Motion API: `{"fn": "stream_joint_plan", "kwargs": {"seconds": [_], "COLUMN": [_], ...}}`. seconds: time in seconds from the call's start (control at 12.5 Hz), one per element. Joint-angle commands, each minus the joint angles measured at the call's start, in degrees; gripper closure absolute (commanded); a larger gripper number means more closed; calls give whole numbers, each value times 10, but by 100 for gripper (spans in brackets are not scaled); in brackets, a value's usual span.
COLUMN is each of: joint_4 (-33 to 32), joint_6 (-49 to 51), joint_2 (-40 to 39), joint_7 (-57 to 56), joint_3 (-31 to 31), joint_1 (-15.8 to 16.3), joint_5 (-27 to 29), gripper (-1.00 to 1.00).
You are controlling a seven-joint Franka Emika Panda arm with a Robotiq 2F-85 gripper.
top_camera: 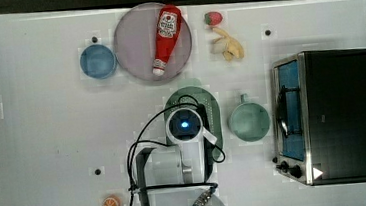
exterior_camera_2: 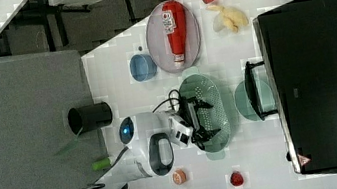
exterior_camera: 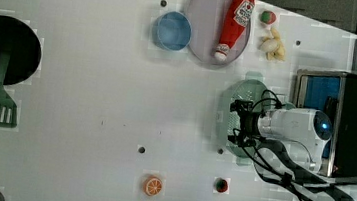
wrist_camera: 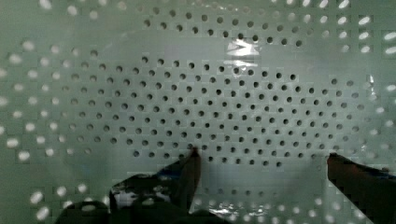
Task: Drag strainer right to left.
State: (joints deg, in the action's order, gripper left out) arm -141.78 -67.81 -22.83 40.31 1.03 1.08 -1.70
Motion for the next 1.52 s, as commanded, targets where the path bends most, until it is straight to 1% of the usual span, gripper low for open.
{"fn": "stream_joint_plan", "kwargs": {"seconds": [0.08,0.32,0.8,1.12,1.36,1.52], "joint_4": [21,22,33,67,103,132], "joint_6": [-2,1,2,5,13,34], "joint_2": [26,25,13,-10,-36,-49], "joint_7": [58,107,207,261,275,276], "joint_3": [8,18,38,39,40,41], "joint_1": [43,72,140,175,198,215], "joint_5": [3,3,3,4,7,22], "gripper": [-100,-100,-100,-100,-100,-100]}}
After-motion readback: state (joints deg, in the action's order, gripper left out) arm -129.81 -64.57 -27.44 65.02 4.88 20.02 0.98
